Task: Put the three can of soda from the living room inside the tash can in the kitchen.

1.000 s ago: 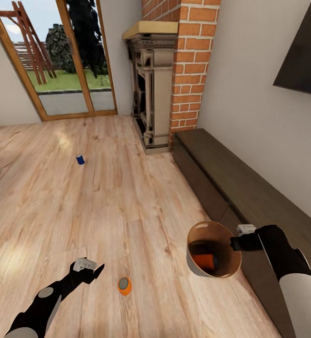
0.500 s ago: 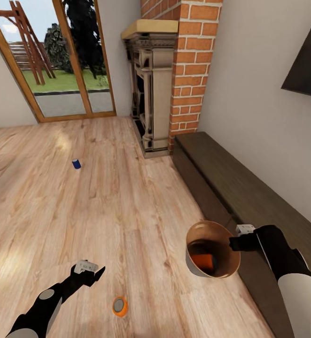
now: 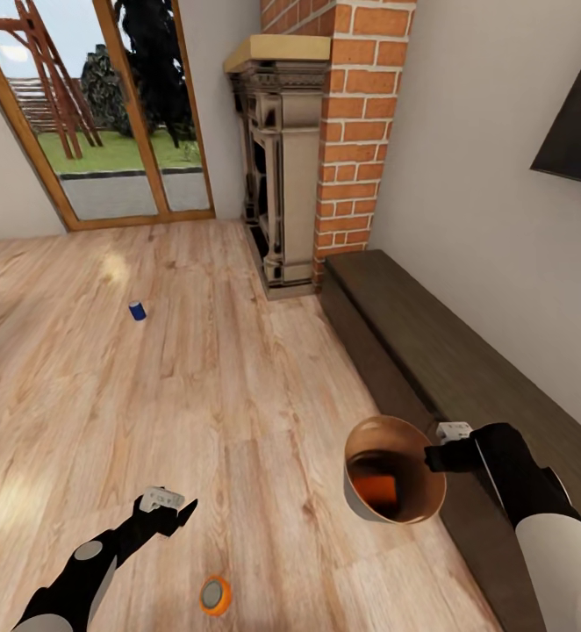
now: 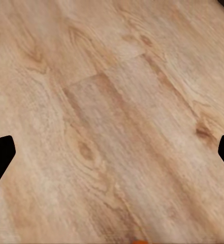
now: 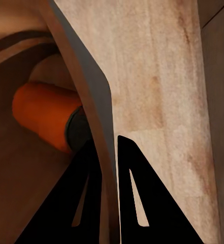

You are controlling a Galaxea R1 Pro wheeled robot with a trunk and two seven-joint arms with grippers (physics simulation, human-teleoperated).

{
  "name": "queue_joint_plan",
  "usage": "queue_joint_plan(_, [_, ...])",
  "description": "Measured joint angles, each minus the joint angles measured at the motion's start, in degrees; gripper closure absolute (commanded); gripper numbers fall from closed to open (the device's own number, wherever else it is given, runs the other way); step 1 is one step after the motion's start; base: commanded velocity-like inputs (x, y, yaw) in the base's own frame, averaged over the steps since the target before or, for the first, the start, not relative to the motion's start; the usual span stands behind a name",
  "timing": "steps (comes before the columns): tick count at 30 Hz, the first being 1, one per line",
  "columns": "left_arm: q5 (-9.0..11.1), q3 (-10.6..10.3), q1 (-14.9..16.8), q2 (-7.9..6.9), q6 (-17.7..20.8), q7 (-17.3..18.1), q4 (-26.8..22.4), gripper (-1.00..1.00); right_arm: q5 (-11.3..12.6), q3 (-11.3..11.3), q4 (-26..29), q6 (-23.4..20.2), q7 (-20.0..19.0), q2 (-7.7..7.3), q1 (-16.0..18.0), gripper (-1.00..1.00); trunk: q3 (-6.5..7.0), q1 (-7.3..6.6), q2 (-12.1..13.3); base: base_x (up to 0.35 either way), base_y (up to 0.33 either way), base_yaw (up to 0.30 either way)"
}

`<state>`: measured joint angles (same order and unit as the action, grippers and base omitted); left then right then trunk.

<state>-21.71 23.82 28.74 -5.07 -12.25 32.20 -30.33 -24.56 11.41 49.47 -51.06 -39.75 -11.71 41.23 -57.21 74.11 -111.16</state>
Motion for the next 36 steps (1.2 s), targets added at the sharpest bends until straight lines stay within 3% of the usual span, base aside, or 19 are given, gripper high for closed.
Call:
queue_joint_plan(7, [0.1, 0.0, 0.0, 0.19, -0.1, -1.5, 0.0, -1.0, 0.2, 0.0, 0.0, -0.1, 0.0, 0.46, 0.0, 1.0, -0.17, 0.22, -0.4, 0.017, -0.01, 0.0])
queue_joint_plan(13, [0.6, 0.1, 0.0, 0.23, -1.2, -8.4, 1.7, -1.0, 0.2, 0.0, 0.0, -0.1, 0.0, 0.76, -0.1, 1.0, -1.25, 1.53, -2.8, 0.002, -0.001, 0.0])
queue_joint_plan(16, [0.5, 0.1, 0.0, 0.24, -3.2, -10.2, 5.0, -1.0, 0.2, -0.1, 0.2, -0.3, -0.1, 0.73, -0.1, 1.0, -1.79, 2.19, -4.0, 0.0, 0.0, 0.0])
queue_joint_plan(18, [0.6, 0.1, 0.0, 0.25, -4.8, -11.3, 10.7, -1.0, 0.1, -0.3, 0.3, -0.7, -0.1, 0.77, -0.1, 1.0, -2.17, 2.63, -4.8, 0.0, 0.0, 0.0])
queue_joint_plan(22, [0.7, 0.2, 0.0, 0.29, -7.0, -11.8, 12.9, -1.0, 0.1, -0.4, 0.3, -2.1, -0.1, 0.49, 0.1, 1.0, -3.05, 3.51, -6.4, 0.0, 0.0, 0.0])
queue_joint_plan(27, [0.2, 0.1, 0.0, 0.44, -9.2, -13.0, 13.6, -1.0, -3.3, -0.7, 0.5, -7.9, 0.1, 0.12, 1.0, 1.0, -4.33, 4.61, -8.4, 0.0, 0.0, 0.0])
queue_joint_plan(32, [0.2, 0.0, 0.1, 0.49, -9.7, -13.2, 13.8, -1.0, -4.9, -1.3, 0.6, -8.8, 0.0, 0.64, 4.1, 1.0, -5.66, 5.71, -10.4, 0.0, 0.0, 0.0])
queue_joint_plan(36, [0.1, -0.1, 0.1, 0.5, -9.8, -13.3, 13.8, -1.0, -8.2, -1.8, 0.5, -8.3, 0.2, 0.8, 5.5, 1.0, -6.73, 6.59, -12.0, 0.0, 0.0, 0.0])
